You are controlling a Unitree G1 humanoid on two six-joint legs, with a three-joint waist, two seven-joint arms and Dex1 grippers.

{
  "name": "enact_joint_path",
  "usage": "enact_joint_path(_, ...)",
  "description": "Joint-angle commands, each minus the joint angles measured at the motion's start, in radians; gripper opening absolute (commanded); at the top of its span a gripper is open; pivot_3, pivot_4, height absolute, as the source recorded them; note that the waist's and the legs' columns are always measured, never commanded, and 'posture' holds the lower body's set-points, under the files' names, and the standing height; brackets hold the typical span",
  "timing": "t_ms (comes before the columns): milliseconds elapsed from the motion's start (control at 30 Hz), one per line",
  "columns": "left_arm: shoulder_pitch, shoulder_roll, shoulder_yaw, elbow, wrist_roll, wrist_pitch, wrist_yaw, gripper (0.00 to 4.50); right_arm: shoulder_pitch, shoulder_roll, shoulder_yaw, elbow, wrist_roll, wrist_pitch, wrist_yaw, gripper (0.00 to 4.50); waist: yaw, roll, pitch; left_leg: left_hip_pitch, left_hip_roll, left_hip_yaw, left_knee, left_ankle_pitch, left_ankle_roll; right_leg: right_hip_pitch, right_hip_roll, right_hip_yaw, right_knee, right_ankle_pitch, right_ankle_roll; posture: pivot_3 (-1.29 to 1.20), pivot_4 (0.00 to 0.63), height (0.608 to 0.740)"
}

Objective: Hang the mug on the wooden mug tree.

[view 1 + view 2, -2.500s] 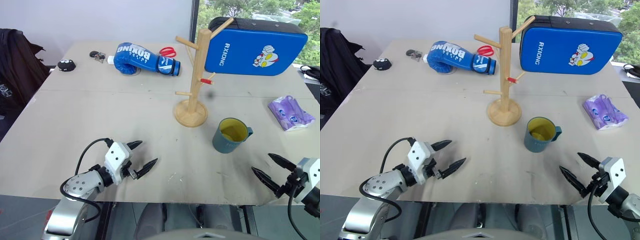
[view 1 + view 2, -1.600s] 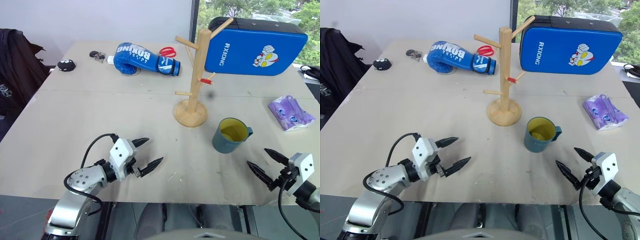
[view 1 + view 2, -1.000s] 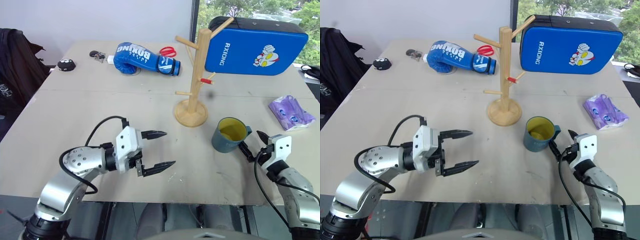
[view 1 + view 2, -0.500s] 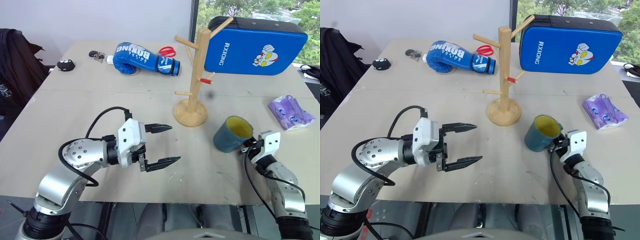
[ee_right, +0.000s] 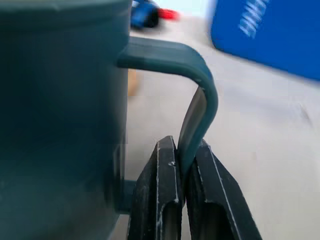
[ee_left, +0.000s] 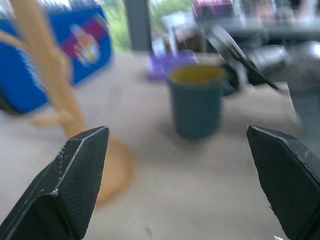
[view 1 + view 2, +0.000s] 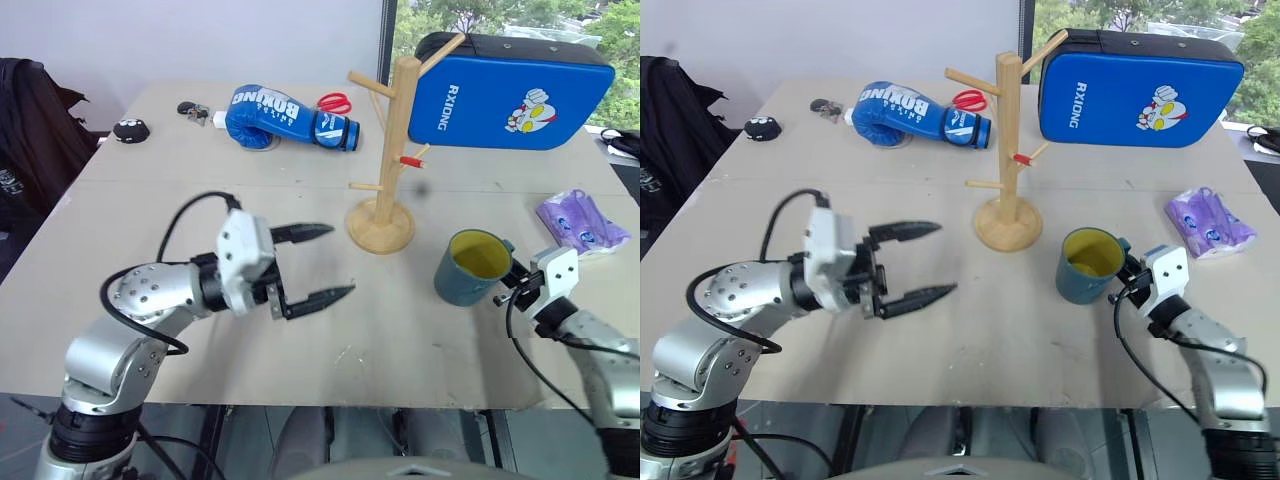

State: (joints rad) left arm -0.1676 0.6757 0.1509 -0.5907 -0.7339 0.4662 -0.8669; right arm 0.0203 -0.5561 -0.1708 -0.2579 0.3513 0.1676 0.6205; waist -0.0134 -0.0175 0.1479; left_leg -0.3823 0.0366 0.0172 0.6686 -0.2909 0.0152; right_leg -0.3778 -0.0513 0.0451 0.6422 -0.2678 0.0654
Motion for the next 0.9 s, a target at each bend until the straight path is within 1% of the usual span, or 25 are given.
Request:
enact_joint_path(33, 0.031, -0.055, 0.057, -0.021, -0.103, 0.007, 0.053, 4.5, -0.074, -0.094, -0.001, -0.161, 0.081, 0.154, 0.048, 0.03, -0.002, 0.0, 0.0, 0.0, 0.0, 0.001, 0.0, 0.0, 0.0, 0.0, 0.0, 0.0, 0.0, 0.0, 0.0, 0.0, 0.15, 0.737)
enact_joint_path(100, 0.081, -0.086, 0.08, -0.052, -0.121, -0.009, 0.079, 4.5, -0.181, -0.167, 0.035, -0.223, 0.09, 0.273, 0.056, 0.03, -0.005, 0.0, 0.001, 0.0, 0.0, 0.0, 0.0, 0.0, 0.0, 0.0, 0.0, 0.0, 0.0, 0.0, 0.0, 0.0, 0.15, 0.737)
enact_joint_path(167, 0.113, -0.108, 0.091, -0.074, -0.124, -0.027, 0.102, 4.5, -0.287, -0.218, 0.081, -0.24, 0.055, 0.365, 0.044, 0.03, -0.005, 0.0, 0.001, 0.0, 0.0, 0.001, 0.0, 0.0, 0.0, -0.001, 0.0, 0.002, 0.001, 0.0, 0.0, 0.0, 0.15, 0.737)
enact_joint_path(267, 0.141, -0.133, 0.106, -0.102, -0.136, -0.042, 0.127, 4.5, -0.424, -0.235, 0.134, -0.241, 0.057, 0.486, 0.022, 0.03, 0.004, -0.002, 0.001, 0.0, 0.0, -0.002, 0.0, 0.0, 0.0, -0.001, 0.0, -0.001, 0.0, 0.0, 0.0, 0.0, 0.15, 0.737)
enact_joint_path(433, 0.223, -0.139, 0.111, -0.162, -0.149, -0.066, 0.13, 4.5, -0.632, -0.248, 0.196, -0.225, 0.085, 0.635, 0.057, 0.03, 0.004, -0.002, 0.001, -0.005, 0.0, -0.003, 0.001, 0.0, 0.0, -0.003, -0.002, -0.002, -0.001, 0.0, 0.0, 0.0, 0.15, 0.737)
enact_joint_path(567, 0.233, -0.155, 0.098, -0.175, -0.123, -0.093, 0.161, 4.5, -0.735, -0.255, 0.223, -0.205, 0.087, 0.715, 0.071, 0.03, 0.006, -0.002, 0.001, -0.005, 0.0, -0.003, 0.001, 0.0, 0.0, -0.003, -0.003, -0.003, -0.001, 0.0, 0.0, 0.0, 0.15, 0.737)
enact_joint_path(733, 0.245, -0.175, 0.084, -0.199, -0.113, -0.114, 0.203, 4.5, -0.793, -0.267, 0.253, -0.191, 0.088, 0.783, 0.094, 0.03, 0.003, -0.002, 0.001, -0.005, -0.001, -0.003, 0.001, 0.0, 0.0, -0.003, -0.002, -0.003, -0.001, 0.0, 0.0, 0.0, 0.15, 0.737)
enact_joint_path(900, 0.263, -0.181, 0.084, -0.192, -0.118, -0.126, 0.209, 4.5, -0.842, -0.223, 0.324, -0.158, 0.041, 0.797, 0.062, 0.03, 0.0, -0.002, 0.001, -0.005, 0.0, -0.003, 0.0, 0.0, 0.0, -0.003, -0.002, -0.003, -0.001, 0.0, 0.0, 0.0, 0.15, 0.737)
